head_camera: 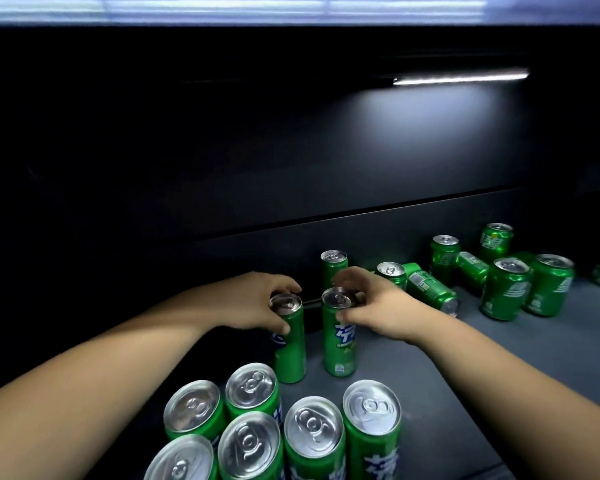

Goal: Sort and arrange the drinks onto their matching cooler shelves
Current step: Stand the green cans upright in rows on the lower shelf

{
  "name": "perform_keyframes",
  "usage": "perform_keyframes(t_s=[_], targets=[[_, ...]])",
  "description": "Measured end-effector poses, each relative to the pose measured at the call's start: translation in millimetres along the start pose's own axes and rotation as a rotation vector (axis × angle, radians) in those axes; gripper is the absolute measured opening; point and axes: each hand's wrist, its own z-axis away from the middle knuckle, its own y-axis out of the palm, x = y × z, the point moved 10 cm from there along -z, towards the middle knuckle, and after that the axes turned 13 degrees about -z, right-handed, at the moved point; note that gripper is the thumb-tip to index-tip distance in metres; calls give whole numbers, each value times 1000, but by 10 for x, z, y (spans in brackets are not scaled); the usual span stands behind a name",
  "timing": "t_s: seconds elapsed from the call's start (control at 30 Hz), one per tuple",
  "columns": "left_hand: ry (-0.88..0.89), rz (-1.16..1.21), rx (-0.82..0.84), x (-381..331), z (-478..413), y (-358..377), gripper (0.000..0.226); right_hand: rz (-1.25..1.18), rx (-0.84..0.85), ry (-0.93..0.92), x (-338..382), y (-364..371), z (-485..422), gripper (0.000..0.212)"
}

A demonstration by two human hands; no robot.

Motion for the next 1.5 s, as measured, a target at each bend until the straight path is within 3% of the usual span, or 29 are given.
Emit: perform_keyframes(t_s=[0.3, 0.6, 0.8, 1.03, 1.17, 1.3, 1.4, 1.5], targets=[[-50, 64, 33, -29, 61, -38, 40, -36, 83, -44, 50, 114, 122, 50], [-129, -107, 115, -237, 189, -60, 44, -36, 131, -68, 74, 191, 219, 56], [-206, -221, 181, -407, 328, -92, 48, 28, 194, -90, 142, 256, 249, 47], [-236, -242, 125, -675, 519, -123, 46, 67, 302, -146, 245, 310, 359, 37], [-351, -310, 90, -720, 636, -124, 49, 17, 361, -136, 218, 357, 403, 37], [-470, -141, 81, -629, 735, -102, 34, -205, 355, -50, 131, 346, 405, 6], [-488, -24, 93, -545, 754, -17, 23, -237, 324, -51, 121, 341, 435, 11], [-506, 109, 76, -505, 758, 61, 21, -249, 356, 83, 32, 391, 487, 14]])
